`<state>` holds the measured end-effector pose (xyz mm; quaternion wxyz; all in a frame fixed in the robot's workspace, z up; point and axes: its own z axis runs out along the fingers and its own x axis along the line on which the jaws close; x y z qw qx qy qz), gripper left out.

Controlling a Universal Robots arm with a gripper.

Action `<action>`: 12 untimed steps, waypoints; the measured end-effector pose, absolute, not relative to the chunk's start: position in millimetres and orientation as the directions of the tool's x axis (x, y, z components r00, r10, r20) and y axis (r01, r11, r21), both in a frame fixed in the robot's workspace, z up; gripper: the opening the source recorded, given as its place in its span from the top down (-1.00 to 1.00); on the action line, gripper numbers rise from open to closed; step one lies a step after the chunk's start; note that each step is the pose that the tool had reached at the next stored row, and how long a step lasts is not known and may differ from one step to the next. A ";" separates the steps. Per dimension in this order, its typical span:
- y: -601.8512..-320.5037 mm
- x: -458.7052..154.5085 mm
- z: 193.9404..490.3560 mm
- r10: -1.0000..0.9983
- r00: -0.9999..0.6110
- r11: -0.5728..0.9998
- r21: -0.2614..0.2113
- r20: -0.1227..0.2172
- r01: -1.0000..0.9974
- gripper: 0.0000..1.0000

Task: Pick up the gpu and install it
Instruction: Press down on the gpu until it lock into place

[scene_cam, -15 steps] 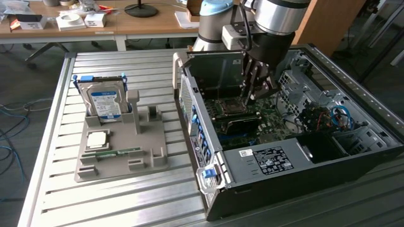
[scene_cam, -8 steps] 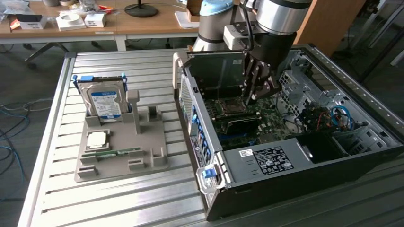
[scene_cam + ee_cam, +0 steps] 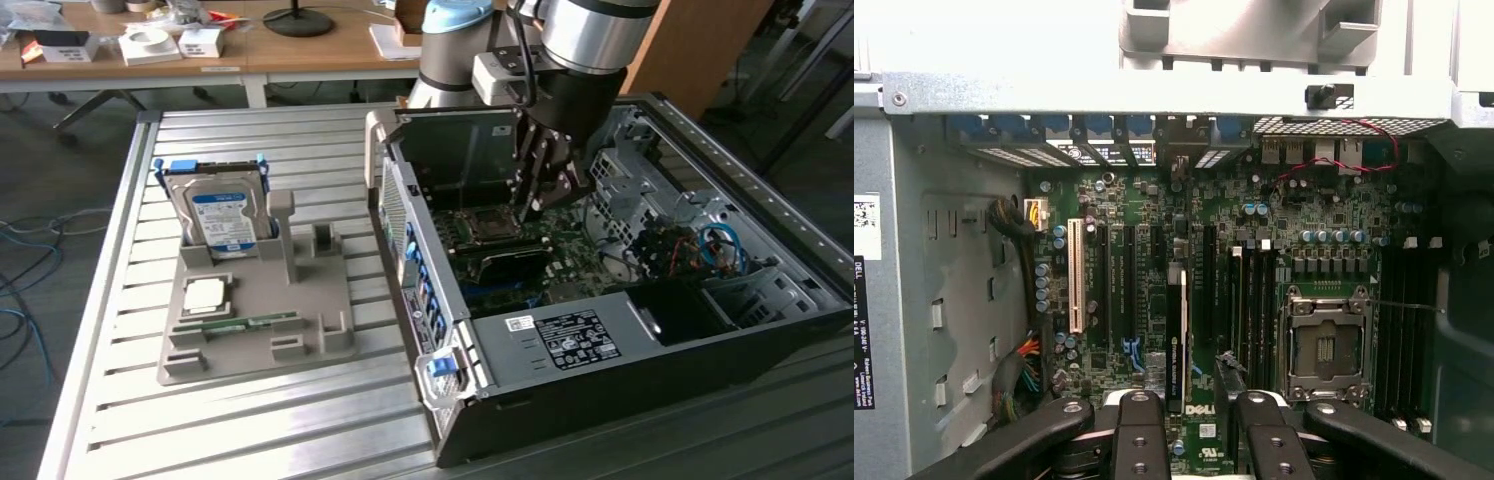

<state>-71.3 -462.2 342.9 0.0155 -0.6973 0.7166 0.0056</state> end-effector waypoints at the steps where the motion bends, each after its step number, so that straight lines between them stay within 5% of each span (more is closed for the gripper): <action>1: -462.2 -71.3 342.9 -0.999 -0.027 0.028 -0.014 -0.030 -1.000 0.33; 3: -462.2 -71.3 342.9 -0.999 -0.027 0.028 -0.014 -0.030 -1.000 0.36; 7: -462.2 -71.3 342.9 -0.999 -0.027 0.028 -0.014 -0.030 -1.000 0.73; 12: -462.2 -71.3 342.9 -0.999 -0.027 0.028 -0.014 -0.030 -1.000 0.79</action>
